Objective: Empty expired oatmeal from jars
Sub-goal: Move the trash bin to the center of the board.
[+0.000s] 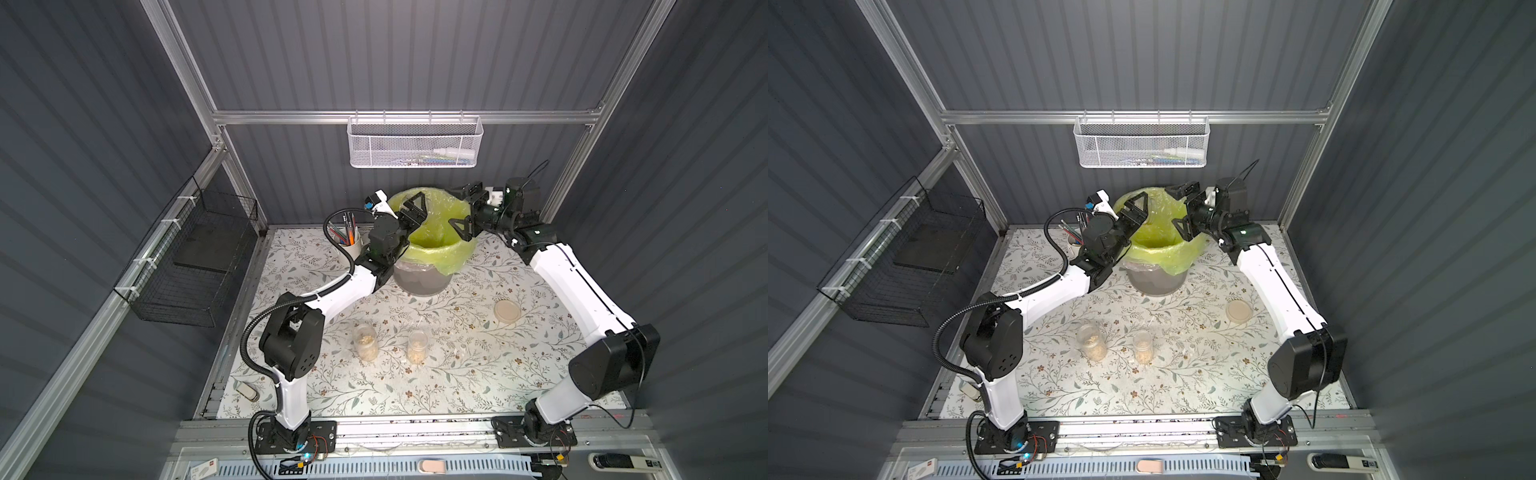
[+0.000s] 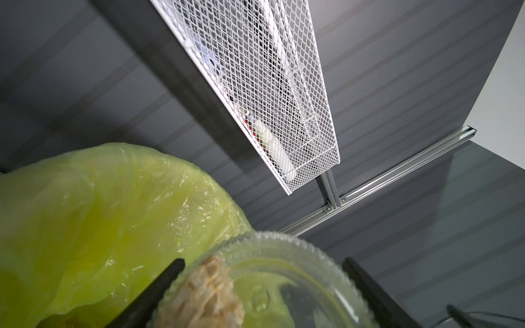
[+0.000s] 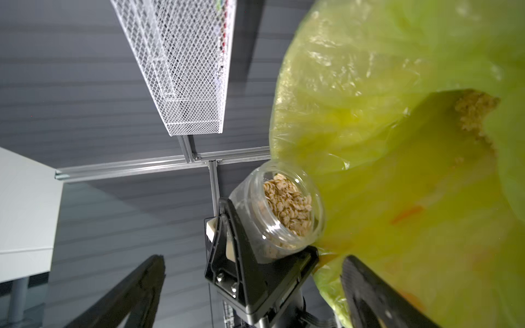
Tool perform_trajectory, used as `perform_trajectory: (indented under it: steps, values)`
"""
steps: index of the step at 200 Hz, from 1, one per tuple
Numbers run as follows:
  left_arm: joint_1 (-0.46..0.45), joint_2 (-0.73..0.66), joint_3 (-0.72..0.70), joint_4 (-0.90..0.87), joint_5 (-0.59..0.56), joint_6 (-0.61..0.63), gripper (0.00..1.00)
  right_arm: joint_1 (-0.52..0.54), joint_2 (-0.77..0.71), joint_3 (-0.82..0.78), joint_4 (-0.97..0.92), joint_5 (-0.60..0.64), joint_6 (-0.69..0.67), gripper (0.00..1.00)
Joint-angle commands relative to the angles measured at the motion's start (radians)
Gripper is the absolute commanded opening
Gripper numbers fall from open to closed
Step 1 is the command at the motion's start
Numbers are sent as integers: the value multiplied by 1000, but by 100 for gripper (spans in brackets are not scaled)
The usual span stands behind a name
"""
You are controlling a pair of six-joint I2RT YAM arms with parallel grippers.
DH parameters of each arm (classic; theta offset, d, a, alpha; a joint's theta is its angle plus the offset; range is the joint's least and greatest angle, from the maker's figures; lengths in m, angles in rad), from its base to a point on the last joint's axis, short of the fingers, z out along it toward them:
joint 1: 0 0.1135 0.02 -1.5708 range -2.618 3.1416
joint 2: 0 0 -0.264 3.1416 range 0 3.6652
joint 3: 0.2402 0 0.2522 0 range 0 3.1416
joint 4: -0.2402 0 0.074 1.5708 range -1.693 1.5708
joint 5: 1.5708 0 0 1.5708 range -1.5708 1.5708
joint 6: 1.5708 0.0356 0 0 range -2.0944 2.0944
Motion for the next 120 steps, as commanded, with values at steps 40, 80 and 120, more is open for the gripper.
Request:
perform_trajectory:
  steps: [40,80,120]
  values:
    - [10,-11,102,-86,57,94,31,-10,66,163,-228,-2,-360,98]
    - [13,-8,149,-193,76,162,30,-53,40,104,-153,-35,-402,98]
    - [24,2,187,-245,91,205,30,-68,59,130,-121,-111,-433,99]
